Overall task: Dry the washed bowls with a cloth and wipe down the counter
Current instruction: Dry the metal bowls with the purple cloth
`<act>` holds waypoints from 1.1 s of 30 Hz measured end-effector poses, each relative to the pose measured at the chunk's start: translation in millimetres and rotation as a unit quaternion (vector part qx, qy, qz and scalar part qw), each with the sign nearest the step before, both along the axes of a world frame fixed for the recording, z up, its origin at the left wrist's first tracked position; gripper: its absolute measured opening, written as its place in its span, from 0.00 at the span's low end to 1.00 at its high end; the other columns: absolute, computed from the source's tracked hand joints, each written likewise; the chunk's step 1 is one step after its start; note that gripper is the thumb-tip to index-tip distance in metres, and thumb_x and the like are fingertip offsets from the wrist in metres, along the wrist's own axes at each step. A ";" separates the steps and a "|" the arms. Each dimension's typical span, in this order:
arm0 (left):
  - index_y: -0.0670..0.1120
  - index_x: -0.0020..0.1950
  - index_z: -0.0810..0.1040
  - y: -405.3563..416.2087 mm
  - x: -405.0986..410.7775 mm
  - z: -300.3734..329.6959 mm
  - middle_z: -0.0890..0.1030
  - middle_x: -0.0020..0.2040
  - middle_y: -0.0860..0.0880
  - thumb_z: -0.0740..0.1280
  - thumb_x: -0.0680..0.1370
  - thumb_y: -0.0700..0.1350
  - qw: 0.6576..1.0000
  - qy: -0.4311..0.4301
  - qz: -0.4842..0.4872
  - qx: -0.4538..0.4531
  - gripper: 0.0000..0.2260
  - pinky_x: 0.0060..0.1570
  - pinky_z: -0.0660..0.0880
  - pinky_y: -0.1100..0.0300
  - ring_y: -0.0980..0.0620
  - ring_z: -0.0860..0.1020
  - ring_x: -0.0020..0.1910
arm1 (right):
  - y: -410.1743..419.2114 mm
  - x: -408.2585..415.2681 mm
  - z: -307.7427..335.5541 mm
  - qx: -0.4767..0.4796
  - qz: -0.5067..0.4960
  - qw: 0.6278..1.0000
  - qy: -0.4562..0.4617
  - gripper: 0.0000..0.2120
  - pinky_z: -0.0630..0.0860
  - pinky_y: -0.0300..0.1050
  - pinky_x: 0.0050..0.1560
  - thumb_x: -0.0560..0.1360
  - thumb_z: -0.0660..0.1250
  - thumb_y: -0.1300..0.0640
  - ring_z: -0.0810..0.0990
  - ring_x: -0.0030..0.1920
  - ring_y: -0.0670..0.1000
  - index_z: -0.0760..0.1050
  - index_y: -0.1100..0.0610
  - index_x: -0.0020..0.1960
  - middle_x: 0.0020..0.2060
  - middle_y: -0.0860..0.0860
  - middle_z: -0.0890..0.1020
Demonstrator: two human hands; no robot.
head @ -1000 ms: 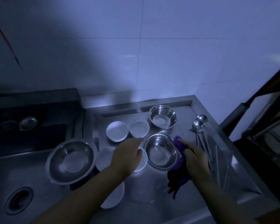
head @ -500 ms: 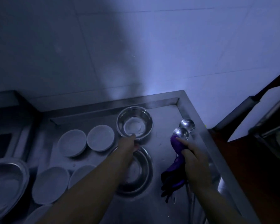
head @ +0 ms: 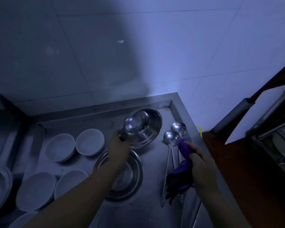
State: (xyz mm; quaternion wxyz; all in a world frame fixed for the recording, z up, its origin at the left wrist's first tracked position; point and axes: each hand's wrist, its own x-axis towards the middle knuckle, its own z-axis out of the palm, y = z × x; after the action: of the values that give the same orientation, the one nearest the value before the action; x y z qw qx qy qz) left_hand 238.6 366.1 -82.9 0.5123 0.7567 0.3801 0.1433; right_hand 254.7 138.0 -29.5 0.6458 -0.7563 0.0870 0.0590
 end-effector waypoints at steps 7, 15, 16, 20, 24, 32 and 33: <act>0.53 0.62 0.72 -29.9 -61.1 37.7 0.78 0.49 0.62 0.64 0.78 0.42 0.969 -0.126 -0.190 0.090 0.14 0.44 0.65 0.81 0.67 0.75 0.46 | -20.2 -53.3 39.6 0.026 -0.090 0.995 -0.031 0.26 0.71 0.43 0.35 0.72 0.56 0.72 0.73 0.33 0.54 0.83 0.44 0.45 0.34 0.49 0.82; 0.57 0.73 0.59 -31.2 -157.2 101.7 0.70 0.62 0.57 0.60 0.79 0.37 0.933 -0.177 -0.266 0.167 0.26 0.53 0.57 0.85 0.63 0.70 0.56 | -19.3 -148.5 88.2 0.028 -0.119 0.987 -0.105 0.26 0.70 0.43 0.38 0.72 0.55 0.72 0.75 0.37 0.49 0.82 0.45 0.47 0.43 0.53 0.82; 0.56 0.74 0.60 -28.9 -167.1 111.0 0.72 0.63 0.56 0.59 0.80 0.38 0.932 -0.178 -0.266 0.169 0.25 0.50 0.56 0.87 0.64 0.69 0.56 | -16.4 -159.7 93.8 0.028 -0.115 0.986 -0.116 0.25 0.70 0.41 0.35 0.72 0.55 0.72 0.74 0.35 0.48 0.81 0.46 0.50 0.43 0.53 0.81; 0.57 0.74 0.60 -20.0 -203.4 146.2 0.77 0.63 0.47 0.57 0.79 0.37 0.942 -0.172 -0.262 0.119 0.26 0.57 0.72 0.62 0.47 0.77 0.57 | 4.2 -203.5 116.2 0.022 -0.124 0.973 -0.194 0.20 0.71 0.38 0.33 0.73 0.58 0.69 0.74 0.36 0.46 0.73 0.48 0.54 0.46 0.51 0.76; 0.63 0.70 0.65 -8.7 -233.2 173.1 0.81 0.53 0.51 0.57 0.79 0.40 0.955 -0.182 -0.231 0.045 0.24 0.44 0.74 0.63 0.57 0.79 0.46 | 39.2 -237.3 142.2 -0.086 -0.091 0.879 -0.460 0.13 0.69 0.31 0.51 0.71 0.60 0.66 0.72 0.52 0.39 0.69 0.61 0.55 0.52 0.51 0.71; 0.56 0.54 0.77 7.1 -276.8 208.2 0.83 0.49 0.46 0.62 0.76 0.44 0.941 -0.229 -0.131 -0.210 0.10 0.43 0.80 0.44 0.44 0.82 0.47 | 97.4 -260.4 151.7 -0.503 0.077 0.702 -0.498 0.18 0.74 0.53 0.56 0.73 0.59 0.51 0.79 0.54 0.60 0.81 0.62 0.50 0.51 0.59 0.81; 0.54 0.52 0.77 9.6 -280.8 209.3 0.83 0.47 0.46 0.62 0.77 0.42 0.939 -0.225 -0.117 -0.234 0.09 0.36 0.80 0.49 0.46 0.83 0.43 | 102.7 -268.7 149.4 -0.493 0.092 0.712 -0.492 0.18 0.73 0.52 0.56 0.72 0.60 0.51 0.79 0.54 0.60 0.81 0.60 0.51 0.51 0.59 0.81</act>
State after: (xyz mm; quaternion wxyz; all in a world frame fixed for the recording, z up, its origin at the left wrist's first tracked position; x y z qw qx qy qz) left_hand -42.3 375.7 126.5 0.7598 0.6029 0.1868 0.1558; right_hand -14.0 240.7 119.9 0.1242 -0.8936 -0.2961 -0.3138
